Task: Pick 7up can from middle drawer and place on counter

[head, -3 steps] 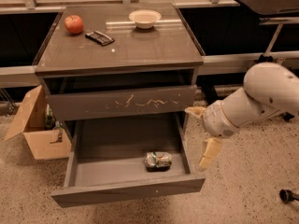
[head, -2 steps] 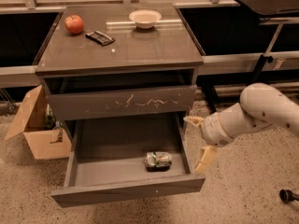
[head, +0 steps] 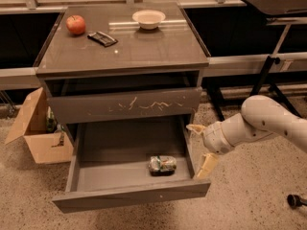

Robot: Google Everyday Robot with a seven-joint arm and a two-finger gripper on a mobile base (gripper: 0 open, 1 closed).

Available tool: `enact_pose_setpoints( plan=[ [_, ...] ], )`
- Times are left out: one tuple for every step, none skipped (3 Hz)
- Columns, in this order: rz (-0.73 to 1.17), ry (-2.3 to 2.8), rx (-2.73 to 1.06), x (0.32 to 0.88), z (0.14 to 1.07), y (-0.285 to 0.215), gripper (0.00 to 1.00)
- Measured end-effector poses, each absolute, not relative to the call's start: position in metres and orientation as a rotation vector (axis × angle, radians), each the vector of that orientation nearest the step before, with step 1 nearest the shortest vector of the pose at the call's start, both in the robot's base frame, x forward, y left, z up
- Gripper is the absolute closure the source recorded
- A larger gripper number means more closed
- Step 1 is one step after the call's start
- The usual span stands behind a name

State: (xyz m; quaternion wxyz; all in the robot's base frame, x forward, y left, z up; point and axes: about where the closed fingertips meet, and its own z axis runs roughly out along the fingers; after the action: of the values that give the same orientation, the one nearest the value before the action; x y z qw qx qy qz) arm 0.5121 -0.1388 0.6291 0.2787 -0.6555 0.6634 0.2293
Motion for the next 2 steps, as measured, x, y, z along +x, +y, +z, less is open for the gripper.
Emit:
enact_pose_setpoints(
  plan=[
    [0.633,1.791,-1.761,0.524,0.606,-0.132,0.00],
    [0.655,1.781,-1.759,0.553,0.562,-0.120,0.00]
  ],
)
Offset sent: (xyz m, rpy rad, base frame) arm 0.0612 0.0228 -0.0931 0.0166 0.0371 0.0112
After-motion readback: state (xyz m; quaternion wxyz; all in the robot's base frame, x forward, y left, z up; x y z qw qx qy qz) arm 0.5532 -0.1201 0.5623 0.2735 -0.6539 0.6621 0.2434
